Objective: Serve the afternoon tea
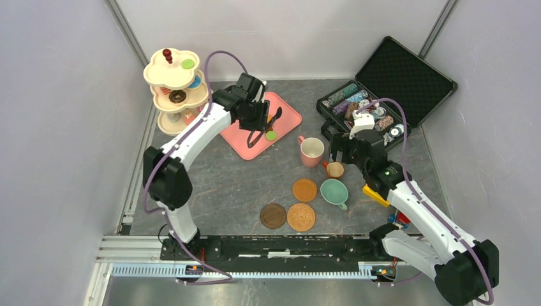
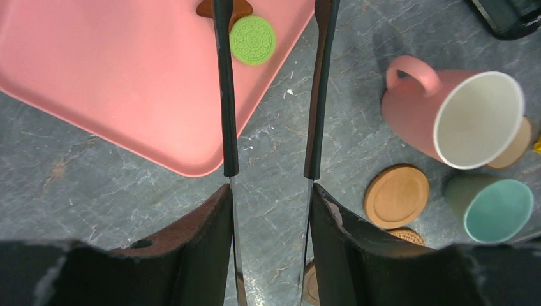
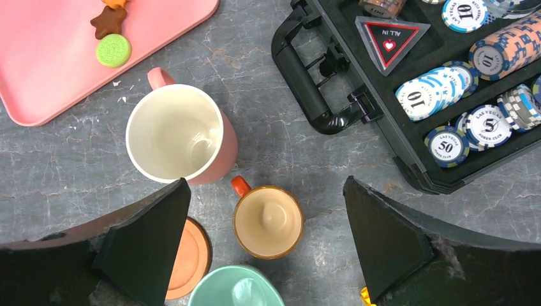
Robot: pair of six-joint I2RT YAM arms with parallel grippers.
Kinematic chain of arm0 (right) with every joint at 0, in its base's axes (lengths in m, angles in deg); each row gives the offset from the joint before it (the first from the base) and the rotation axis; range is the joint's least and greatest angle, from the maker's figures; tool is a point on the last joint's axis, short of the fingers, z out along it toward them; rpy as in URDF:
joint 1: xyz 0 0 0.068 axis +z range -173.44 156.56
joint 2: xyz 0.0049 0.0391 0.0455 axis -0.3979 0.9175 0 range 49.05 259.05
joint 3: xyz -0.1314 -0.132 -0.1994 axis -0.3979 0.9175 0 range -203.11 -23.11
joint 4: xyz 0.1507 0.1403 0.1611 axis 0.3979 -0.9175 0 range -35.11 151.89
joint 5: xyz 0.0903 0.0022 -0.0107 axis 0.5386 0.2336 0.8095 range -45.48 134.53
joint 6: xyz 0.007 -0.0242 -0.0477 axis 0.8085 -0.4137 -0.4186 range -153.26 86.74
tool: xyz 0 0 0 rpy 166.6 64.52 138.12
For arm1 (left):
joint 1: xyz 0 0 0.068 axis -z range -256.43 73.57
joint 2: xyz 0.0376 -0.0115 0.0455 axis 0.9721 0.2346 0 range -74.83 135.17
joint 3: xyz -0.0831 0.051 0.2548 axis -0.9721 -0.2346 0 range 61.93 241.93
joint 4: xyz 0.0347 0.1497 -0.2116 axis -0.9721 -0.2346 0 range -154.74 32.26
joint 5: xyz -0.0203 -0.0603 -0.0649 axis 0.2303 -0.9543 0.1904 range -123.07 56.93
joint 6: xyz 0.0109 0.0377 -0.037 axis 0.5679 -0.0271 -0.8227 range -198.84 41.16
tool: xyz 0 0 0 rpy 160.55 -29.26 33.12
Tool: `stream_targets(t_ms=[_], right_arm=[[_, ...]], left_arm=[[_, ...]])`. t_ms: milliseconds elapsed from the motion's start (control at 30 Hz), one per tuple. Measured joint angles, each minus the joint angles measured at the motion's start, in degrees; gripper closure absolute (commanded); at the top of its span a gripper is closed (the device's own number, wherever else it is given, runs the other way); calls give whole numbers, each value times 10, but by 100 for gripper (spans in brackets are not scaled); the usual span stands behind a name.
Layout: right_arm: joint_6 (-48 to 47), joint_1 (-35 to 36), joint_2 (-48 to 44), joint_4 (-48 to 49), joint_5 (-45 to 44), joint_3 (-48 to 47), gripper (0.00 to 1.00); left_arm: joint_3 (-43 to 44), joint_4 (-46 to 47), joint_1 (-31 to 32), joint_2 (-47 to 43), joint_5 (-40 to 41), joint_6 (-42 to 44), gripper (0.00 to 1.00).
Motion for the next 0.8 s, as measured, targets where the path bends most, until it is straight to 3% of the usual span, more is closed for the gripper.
stream_targets(t_ms=[300, 800], right_arm=[[-3, 0, -4, 0, -3, 8, 2], [-12, 0, 7, 0, -3, 9, 2]], left_arm=[[5, 12, 2, 91, 4, -8, 46], [66, 10, 2, 154, 65, -8, 44]])
